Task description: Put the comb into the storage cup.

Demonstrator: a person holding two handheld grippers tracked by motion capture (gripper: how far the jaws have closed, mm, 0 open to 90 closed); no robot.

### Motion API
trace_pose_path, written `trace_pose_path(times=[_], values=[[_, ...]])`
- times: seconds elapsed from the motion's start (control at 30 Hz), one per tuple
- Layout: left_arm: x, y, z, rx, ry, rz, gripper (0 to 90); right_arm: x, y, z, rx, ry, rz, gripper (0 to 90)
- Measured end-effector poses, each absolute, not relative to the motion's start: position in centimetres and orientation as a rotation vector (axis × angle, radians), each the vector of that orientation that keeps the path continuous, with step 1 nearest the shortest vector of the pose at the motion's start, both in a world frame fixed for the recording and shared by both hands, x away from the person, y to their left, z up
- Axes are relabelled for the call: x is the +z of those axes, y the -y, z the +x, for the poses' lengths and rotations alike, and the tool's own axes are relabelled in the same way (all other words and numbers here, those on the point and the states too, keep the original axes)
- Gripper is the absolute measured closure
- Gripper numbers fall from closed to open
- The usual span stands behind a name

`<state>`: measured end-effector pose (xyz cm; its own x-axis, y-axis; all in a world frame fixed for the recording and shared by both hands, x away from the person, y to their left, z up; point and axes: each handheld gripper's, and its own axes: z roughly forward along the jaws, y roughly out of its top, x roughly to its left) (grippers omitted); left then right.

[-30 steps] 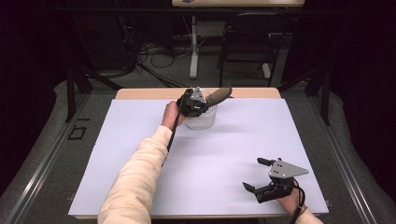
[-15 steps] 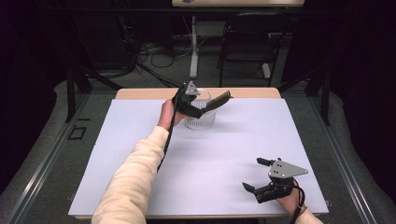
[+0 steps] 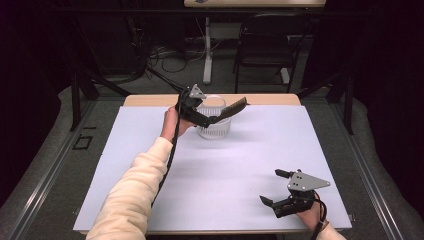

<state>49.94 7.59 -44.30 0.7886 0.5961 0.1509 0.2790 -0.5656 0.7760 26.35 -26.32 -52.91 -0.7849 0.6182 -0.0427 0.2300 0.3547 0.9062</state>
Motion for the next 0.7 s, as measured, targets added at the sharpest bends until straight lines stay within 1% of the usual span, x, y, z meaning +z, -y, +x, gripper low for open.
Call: trace_pose_path(times=[0.47, 0.7], values=[[-44.1, -10.2, 48.0, 0.544, -0.685, 2.142, 0.0, -53.0, 26.3, 26.5, 1.396, -2.247, 0.759, 0.1], [-44.2, -10.9, 47.4, 0.540, -0.693, 2.147, 0.0, -53.0, 26.3, 26.5, 1.390, -2.250, 0.766, 0.1]])
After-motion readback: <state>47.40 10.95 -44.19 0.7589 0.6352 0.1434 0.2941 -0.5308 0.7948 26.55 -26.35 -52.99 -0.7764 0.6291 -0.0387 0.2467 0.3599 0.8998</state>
